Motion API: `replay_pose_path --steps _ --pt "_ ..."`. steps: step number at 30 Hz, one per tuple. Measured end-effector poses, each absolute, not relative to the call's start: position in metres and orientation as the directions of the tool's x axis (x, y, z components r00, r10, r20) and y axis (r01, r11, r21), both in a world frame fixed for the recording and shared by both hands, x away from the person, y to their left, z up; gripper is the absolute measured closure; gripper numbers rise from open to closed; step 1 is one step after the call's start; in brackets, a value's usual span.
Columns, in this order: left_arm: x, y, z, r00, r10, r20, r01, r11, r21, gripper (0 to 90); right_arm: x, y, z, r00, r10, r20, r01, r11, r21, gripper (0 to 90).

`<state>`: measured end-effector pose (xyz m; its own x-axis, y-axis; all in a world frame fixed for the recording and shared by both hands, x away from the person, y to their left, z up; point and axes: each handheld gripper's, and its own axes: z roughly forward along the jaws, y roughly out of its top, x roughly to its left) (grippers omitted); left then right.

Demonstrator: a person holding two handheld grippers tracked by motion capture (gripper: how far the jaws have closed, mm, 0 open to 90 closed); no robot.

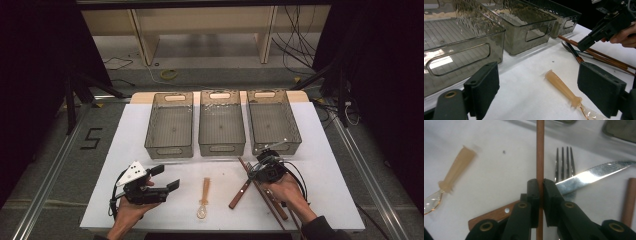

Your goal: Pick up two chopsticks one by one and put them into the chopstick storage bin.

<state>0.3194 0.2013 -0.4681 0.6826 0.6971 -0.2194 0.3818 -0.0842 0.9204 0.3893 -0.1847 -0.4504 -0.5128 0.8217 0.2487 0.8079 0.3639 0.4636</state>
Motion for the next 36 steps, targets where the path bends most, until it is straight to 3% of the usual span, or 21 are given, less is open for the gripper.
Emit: replay_pose_path --steps 12,24,36 --pt "0.320 0.201 -0.469 0.681 0.697 -0.226 0.394 -0.088 0.915 17.2 0.388 -0.161 -0.418 -0.615 0.762 0.203 0.716 0.433 0.547 84.9" --pt "0.321 0.201 -0.468 0.678 0.694 -0.241 0.407 -0.081 0.910 17.1 0.402 -0.136 -0.390 -0.642 0.742 0.191 0.659 0.407 0.632 84.9" --pt "0.331 0.166 -0.459 0.688 0.623 -0.372 0.502 -0.038 0.864 17.7 0.406 -0.118 -0.380 -0.643 0.733 0.223 0.631 0.342 0.696 84.9"
